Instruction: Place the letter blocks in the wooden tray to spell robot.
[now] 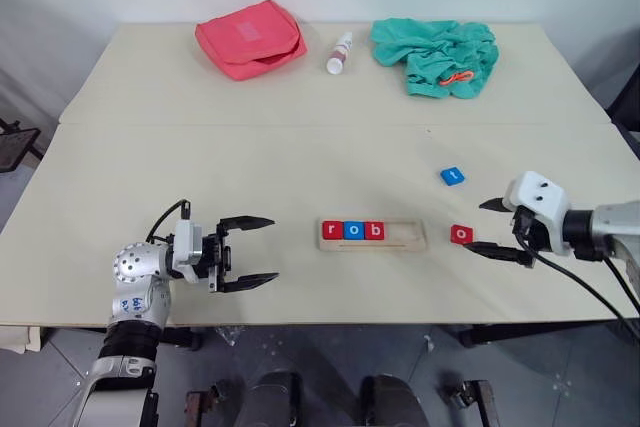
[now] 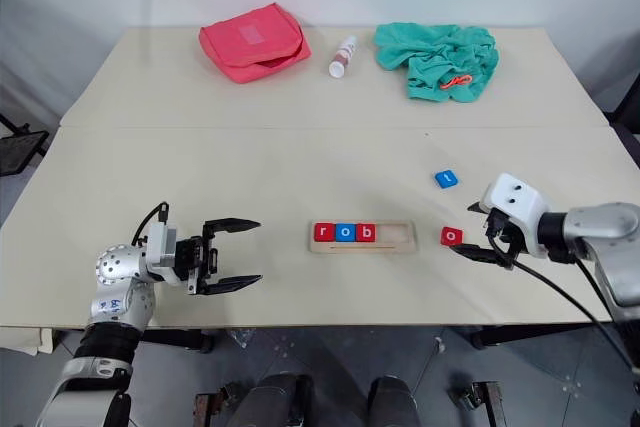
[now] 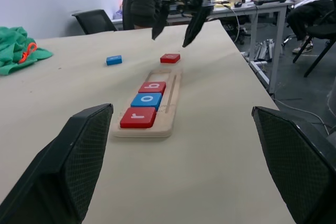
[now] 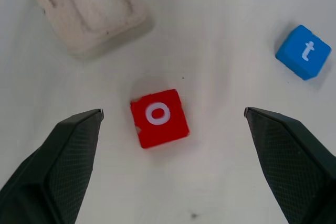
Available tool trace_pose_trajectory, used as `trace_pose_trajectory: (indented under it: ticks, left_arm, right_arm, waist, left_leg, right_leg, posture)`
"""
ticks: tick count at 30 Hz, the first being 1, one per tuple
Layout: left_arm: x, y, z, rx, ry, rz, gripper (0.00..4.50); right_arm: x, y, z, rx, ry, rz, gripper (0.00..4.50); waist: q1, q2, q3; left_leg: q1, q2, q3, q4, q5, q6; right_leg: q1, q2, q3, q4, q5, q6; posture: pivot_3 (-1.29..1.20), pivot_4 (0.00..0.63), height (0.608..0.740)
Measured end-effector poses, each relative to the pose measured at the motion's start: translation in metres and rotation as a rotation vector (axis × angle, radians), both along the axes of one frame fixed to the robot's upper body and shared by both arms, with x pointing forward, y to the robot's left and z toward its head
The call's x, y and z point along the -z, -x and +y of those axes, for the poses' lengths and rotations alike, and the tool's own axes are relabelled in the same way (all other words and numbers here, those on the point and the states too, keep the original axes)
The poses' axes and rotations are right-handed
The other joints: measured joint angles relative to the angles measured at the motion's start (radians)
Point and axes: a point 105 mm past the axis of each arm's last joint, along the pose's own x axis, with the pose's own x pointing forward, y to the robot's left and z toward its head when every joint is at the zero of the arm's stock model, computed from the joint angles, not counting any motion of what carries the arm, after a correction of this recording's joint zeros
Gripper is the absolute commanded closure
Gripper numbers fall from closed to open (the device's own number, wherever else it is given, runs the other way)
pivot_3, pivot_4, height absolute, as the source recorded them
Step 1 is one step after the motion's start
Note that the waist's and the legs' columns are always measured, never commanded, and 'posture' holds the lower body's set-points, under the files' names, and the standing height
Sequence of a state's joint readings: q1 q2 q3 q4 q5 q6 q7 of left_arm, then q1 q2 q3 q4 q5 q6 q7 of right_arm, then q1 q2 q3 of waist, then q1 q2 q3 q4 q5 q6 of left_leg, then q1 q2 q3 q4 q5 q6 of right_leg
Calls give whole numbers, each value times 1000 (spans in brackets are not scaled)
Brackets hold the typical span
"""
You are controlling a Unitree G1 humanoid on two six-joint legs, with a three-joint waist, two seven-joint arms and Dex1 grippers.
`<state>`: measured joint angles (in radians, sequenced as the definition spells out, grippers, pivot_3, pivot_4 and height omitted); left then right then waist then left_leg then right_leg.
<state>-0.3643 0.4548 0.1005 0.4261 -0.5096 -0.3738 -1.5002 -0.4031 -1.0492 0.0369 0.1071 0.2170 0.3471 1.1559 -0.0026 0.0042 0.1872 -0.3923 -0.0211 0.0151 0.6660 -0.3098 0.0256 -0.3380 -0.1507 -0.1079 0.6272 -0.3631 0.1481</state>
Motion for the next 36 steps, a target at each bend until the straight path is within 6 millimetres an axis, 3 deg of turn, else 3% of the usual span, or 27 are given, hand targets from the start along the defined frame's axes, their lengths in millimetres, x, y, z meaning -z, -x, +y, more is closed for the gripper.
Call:
trace_pose_trajectory:
  ticks: [8, 11, 17, 19, 26, 32, 36]
  left_arm:
    - [4, 10, 5, -8, -16, 0, 0]
    - [4, 11, 5, -10, -18, -2, 0]
    - [3, 11, 5, -14, -17, -4, 0]
    - [3, 11, 5, -16, -16, -6, 0]
    - [3, 12, 5, -13, -18, -8, 0]
    - [0, 10, 4, -5, -20, -16, 0]
    - [2, 8, 6, -10, -18, -9, 0]
  right_arm:
    - [17, -7, 1, -64, 47, 86, 6]
    - [21, -8, 3, -68, 46, 96, 618]
    - [22, -8, 8, -85, 40, 95, 2642]
    - [21, -9, 10, -91, 49, 84, 3050]
    - [14, -11, 16, -109, 48, 59, 3048]
    - [-35, -18, 54, -197, 36, -21, 3048]
    - [-22, -16, 78, -261, 43, 48, 3048]
  waist:
    - [1, 0, 0]
    - [1, 0, 0]
    - [0, 0, 0]
    - [1, 0, 0]
    - [1, 0, 0]
    - [-1, 0, 0]
    - [2, 0, 0]
  left_leg:
    - [-1, 0, -1, 1, 0, 0]
    - [-1, 0, -1, 1, 0, 0]
    - [-1, 0, -1, 2, 0, 0]
    - [-1, 0, -1, 2, 0, 0]
    - [-1, 0, -1, 2, 0, 0]
    - [-1, 1, -2, 1, 0, -1]
    - [-2, 0, -3, 2, 0, -1]
  right_leg:
    - [0, 0, -1, 0, 0, 0]
    - [0, 0, -1, 0, 0, 0]
    - [1, 0, -1, 0, 0, 0]
    - [1, 0, -1, 0, 0, 0]
    - [0, 0, -1, 0, 0, 0]
    - [-1, 1, -1, 0, 0, 0]
    - [-1, 0, -2, 0, 0, 0]
  posture:
    - [0, 150, 740]
    - [0, 150, 740]
    - [0, 150, 740]
    - [0, 150, 740]
    - [0, 150, 740]
    - [0, 150, 740]
    - [0, 150, 740]
